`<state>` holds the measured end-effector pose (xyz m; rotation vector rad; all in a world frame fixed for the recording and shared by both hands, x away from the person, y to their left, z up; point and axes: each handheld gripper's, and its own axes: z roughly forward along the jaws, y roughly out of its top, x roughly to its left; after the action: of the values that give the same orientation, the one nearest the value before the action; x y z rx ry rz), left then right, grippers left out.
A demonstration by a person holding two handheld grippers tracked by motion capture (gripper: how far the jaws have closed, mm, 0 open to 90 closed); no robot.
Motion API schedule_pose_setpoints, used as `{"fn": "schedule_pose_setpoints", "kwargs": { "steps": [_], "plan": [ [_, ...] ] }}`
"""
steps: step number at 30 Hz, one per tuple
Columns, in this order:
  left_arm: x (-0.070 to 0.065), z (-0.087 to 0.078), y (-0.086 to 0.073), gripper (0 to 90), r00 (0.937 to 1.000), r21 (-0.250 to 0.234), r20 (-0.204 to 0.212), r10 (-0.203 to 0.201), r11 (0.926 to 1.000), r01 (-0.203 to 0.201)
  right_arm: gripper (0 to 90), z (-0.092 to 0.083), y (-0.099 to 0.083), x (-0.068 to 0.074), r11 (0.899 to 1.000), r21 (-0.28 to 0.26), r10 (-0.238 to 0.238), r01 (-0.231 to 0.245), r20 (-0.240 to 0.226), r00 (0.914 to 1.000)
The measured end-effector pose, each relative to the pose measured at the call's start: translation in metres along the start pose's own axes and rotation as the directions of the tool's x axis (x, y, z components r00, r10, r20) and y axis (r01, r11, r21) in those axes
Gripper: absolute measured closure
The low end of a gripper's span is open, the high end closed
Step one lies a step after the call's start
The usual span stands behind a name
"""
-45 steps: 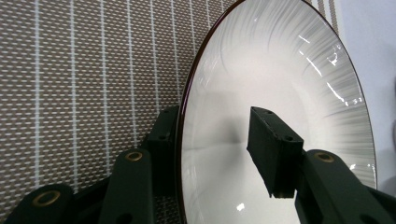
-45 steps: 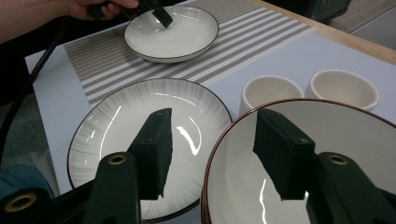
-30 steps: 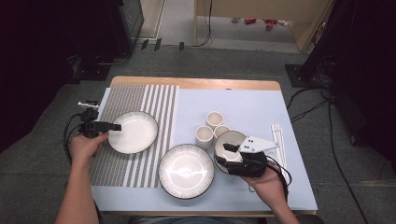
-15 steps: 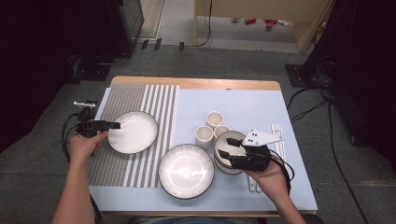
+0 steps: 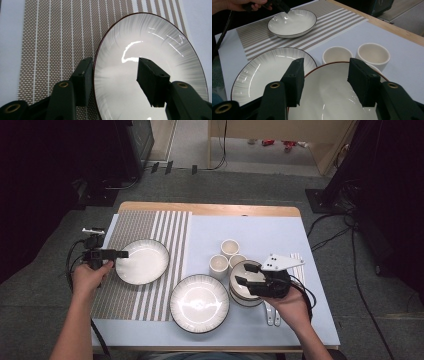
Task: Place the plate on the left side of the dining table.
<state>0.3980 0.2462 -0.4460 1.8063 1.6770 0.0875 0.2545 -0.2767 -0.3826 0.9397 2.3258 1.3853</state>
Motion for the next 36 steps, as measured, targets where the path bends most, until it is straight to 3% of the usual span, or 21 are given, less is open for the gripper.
{"fn": "schedule_pose_setpoints", "kwargs": {
  "steps": [7,12,23,26,36],
  "plan": [
    [0.002,-0.004,-0.001,37.3,0.9993,-0.014,0.037,0.005,0.9999,-0.004,46.2,0.001,0.002,-0.005,1.000,0.002,0.009,-0.009,-0.036,0.9993],
    [0.003,-0.005,-0.003,28.6,0.9959,-0.004,0.083,0.036,0.9993,-0.036,45.8,0.000,0.006,-0.009,1.000,0.000,0.008,-0.008,-0.036,0.9993],
    [-0.006,-0.008,-0.008,27.2,0.9931,-0.006,0.036,0.111,0.9938,-0.111,46.1,-0.002,0.006,-0.020,1.000,0.007,0.021,-0.021,-0.036,0.9991],
    [-0.007,-0.010,-0.012,27.4,0.9954,-0.029,0.025,0.093,0.9953,-0.092,46.8,-0.003,0.006,-0.023,1.000,-0.001,0.021,-0.021,-0.034,0.9992],
    [-0.009,-0.018,-0.025,26.9,0.9952,-0.050,0.015,0.097,0.9941,-0.096,47.2,-0.006,0.008,-0.032,1.000,-0.006,0.020,-0.020,-0.028,0.9994]
  ]
}}
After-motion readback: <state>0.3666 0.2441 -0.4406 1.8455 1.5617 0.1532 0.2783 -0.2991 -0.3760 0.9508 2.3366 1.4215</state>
